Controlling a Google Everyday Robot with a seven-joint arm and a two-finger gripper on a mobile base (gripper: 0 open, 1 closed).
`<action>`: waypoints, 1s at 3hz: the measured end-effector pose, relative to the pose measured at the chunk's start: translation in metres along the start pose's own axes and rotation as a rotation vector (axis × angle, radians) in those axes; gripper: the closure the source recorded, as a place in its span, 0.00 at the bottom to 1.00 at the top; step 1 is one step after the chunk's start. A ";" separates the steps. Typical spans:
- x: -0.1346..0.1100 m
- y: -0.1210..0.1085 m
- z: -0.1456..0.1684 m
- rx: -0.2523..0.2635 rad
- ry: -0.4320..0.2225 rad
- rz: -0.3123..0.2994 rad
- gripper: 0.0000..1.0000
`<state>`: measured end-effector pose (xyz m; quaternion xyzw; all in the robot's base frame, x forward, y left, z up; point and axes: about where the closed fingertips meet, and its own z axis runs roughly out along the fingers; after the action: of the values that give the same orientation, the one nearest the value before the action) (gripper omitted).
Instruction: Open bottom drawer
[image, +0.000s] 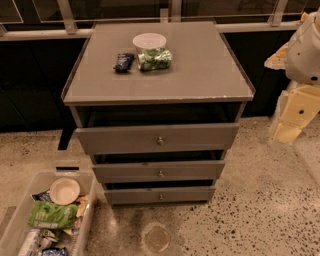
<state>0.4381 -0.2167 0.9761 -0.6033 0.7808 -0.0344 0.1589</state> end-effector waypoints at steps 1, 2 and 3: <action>0.001 0.002 0.000 0.005 -0.005 0.002 0.00; 0.018 0.028 0.021 -0.023 -0.032 0.041 0.00; 0.061 0.078 0.075 -0.108 -0.049 0.178 0.00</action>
Offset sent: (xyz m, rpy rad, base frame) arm -0.1039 -0.0470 -0.1897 0.0703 0.3255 -0.1327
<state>0.3741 -0.2433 0.8735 -0.5398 0.8279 0.0367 0.1477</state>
